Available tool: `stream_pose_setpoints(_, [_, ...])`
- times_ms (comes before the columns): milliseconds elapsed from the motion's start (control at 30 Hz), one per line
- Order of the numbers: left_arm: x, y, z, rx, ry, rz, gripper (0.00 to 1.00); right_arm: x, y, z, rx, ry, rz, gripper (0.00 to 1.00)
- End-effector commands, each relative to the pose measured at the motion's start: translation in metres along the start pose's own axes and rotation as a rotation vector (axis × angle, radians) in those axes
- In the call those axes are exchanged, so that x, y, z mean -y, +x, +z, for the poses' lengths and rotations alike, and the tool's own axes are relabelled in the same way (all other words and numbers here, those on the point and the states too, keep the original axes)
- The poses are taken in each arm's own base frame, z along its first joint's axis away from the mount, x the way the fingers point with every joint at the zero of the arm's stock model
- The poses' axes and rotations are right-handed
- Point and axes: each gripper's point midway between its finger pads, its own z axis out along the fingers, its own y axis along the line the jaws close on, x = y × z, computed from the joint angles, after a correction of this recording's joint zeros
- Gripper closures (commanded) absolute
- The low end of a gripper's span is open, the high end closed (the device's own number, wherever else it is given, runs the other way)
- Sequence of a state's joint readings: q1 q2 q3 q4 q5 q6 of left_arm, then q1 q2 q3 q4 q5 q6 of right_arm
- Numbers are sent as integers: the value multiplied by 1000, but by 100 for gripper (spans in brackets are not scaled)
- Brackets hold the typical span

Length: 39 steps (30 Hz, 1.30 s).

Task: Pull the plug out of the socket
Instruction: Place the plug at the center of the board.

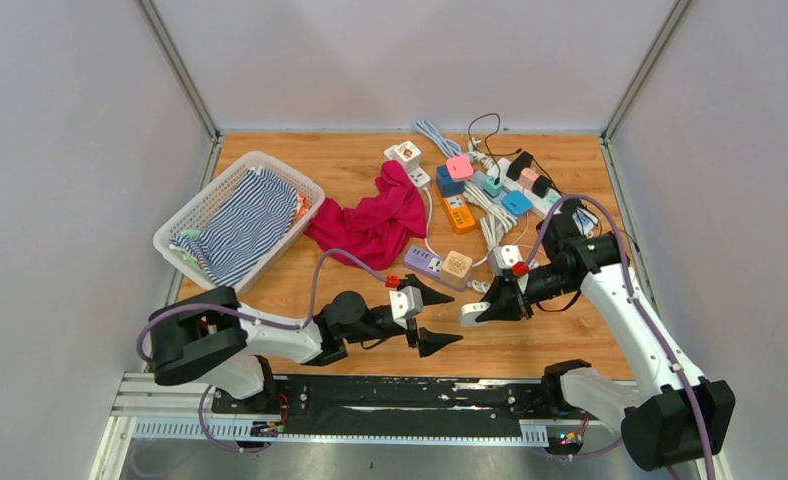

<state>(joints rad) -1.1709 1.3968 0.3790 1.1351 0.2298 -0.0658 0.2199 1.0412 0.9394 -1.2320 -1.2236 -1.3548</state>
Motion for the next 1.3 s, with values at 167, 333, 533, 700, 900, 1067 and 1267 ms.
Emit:
stream_pose_setpoints(167, [18, -15, 32, 96, 49, -15, 42, -13, -10, 5, 18, -58, -55, 100])
stream_pose_setpoints(333, [18, -8, 34, 65, 37, -25, 73, -13, -8, 6, 4, -59, -48, 100])
stream_pose_setpoints(533, [16, -1, 33, 34, 20, -41, 100, -13, -7, 7, 2, -63, -40, 99])
stream_pose_setpoints(700, [16, 5, 22, 15, 7, -59, 100, -12, -6, 8, -2, -64, -20, 58])
stream_pose_setpoints(900, [12, 17, -5, -29, -49, -101, 100, -4, -1, 6, -43, -24, -5, 24])
stream_pose_setpoints(1067, [-9, 38, -35, -137, -208, -149, 100, 6, 7, 1, -106, 31, 4, 22])
stream_pose_setpoints(1267, [-74, 32, -95, -86, -546, -273, 100, 18, 15, -2, -153, 92, 14, 22])
